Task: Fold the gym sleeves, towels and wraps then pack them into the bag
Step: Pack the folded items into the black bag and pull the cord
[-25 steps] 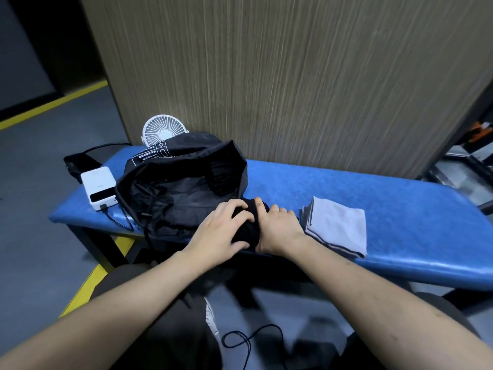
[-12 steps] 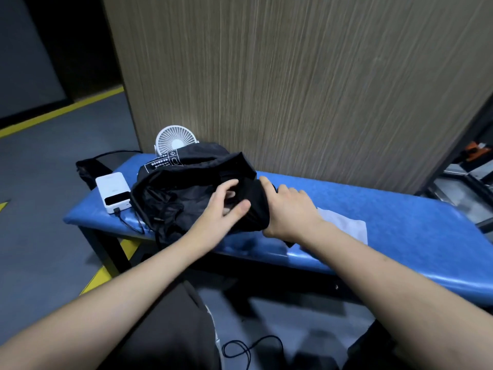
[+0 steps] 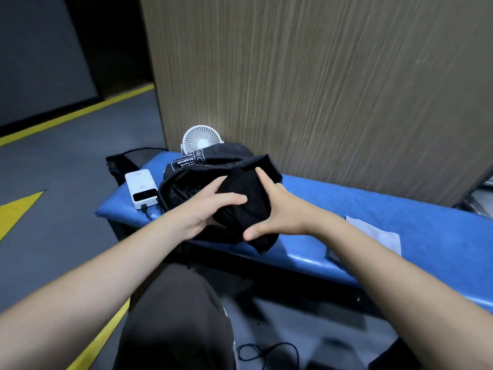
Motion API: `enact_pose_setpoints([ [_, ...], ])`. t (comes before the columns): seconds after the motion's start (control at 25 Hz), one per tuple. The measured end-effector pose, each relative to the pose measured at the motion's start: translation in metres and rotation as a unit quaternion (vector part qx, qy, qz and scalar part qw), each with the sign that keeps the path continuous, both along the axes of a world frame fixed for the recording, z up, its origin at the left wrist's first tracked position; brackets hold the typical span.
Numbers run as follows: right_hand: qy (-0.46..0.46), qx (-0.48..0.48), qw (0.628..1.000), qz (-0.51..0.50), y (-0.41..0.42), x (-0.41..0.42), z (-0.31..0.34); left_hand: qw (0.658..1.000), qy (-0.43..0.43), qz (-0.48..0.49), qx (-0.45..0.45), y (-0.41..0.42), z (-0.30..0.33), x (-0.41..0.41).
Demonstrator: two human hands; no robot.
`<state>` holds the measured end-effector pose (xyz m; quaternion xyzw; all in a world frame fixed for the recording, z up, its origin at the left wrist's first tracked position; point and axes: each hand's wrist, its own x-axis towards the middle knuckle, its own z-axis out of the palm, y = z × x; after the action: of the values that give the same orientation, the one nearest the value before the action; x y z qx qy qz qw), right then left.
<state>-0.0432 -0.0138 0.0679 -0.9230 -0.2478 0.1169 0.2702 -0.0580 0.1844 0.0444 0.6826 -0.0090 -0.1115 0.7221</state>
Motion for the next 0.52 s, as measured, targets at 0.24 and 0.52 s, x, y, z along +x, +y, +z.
enact_pose_setpoints([
  [0.24,0.256,0.312,0.914,-0.037,0.008,0.029,-0.013,0.996,0.012,-0.081,0.017,0.047,0.02,0.016],
  [0.52,0.276,0.435,0.852,-0.09,0.061,0.071,-0.03,0.995,0.004,0.047,0.09,0.073,0.01,0.065],
])
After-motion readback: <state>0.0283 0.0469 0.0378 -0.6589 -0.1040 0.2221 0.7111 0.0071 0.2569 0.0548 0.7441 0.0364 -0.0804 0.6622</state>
